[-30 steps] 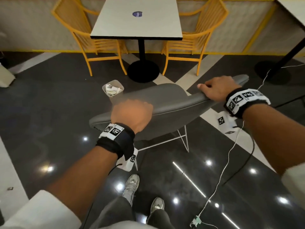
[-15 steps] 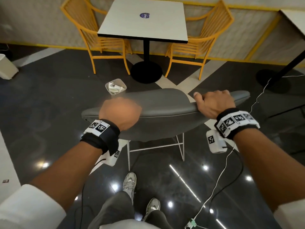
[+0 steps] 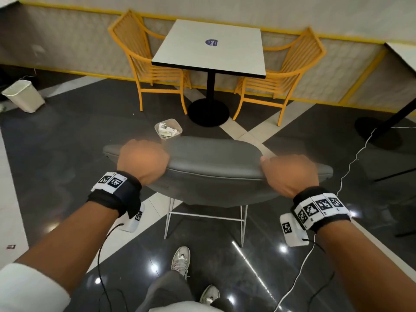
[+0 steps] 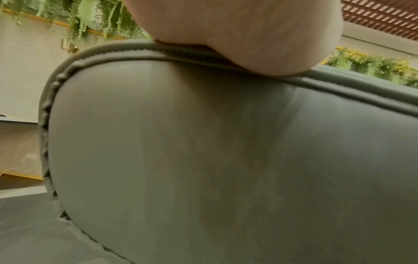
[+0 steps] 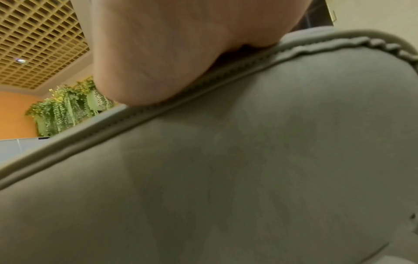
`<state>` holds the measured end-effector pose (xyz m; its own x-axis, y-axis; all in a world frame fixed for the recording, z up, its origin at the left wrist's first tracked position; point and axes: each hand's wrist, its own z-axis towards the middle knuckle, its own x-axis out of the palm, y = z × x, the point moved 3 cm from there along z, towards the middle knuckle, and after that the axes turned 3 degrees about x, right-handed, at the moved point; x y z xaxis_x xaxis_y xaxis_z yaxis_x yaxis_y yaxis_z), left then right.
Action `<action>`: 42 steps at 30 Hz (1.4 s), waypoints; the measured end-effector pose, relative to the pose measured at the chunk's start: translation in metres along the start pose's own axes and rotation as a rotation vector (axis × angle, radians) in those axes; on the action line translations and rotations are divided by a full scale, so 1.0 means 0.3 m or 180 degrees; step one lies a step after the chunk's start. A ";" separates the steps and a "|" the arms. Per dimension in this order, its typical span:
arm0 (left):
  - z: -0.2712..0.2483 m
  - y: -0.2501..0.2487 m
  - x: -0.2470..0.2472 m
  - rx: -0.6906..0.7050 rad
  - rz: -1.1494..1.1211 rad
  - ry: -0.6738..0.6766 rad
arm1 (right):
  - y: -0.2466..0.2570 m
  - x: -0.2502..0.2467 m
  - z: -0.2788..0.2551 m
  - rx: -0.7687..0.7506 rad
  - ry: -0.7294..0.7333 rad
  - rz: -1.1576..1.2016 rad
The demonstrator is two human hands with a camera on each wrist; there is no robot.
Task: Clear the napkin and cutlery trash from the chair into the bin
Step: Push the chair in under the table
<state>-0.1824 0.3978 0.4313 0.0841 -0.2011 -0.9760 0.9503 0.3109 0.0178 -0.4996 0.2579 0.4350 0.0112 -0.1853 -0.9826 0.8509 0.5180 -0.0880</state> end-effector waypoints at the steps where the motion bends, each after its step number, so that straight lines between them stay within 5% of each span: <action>1: 0.001 0.001 0.002 -0.0034 0.0005 -0.0022 | 0.004 0.000 0.005 0.0031 -0.0020 -0.0035; 13: 0.162 0.039 0.053 0.0037 0.0088 0.0063 | -0.010 0.039 0.161 0.0247 0.0078 -0.0081; 42: 0.965 0.359 0.248 0.0253 -0.0152 -0.0139 | 0.117 0.164 0.993 0.0426 -0.0049 0.0122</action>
<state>0.0130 0.1474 0.4235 0.0495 -0.2547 -0.9657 0.9742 0.2256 -0.0096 -0.3129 0.0182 0.4323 0.0522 -0.1810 -0.9821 0.9122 0.4089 -0.0269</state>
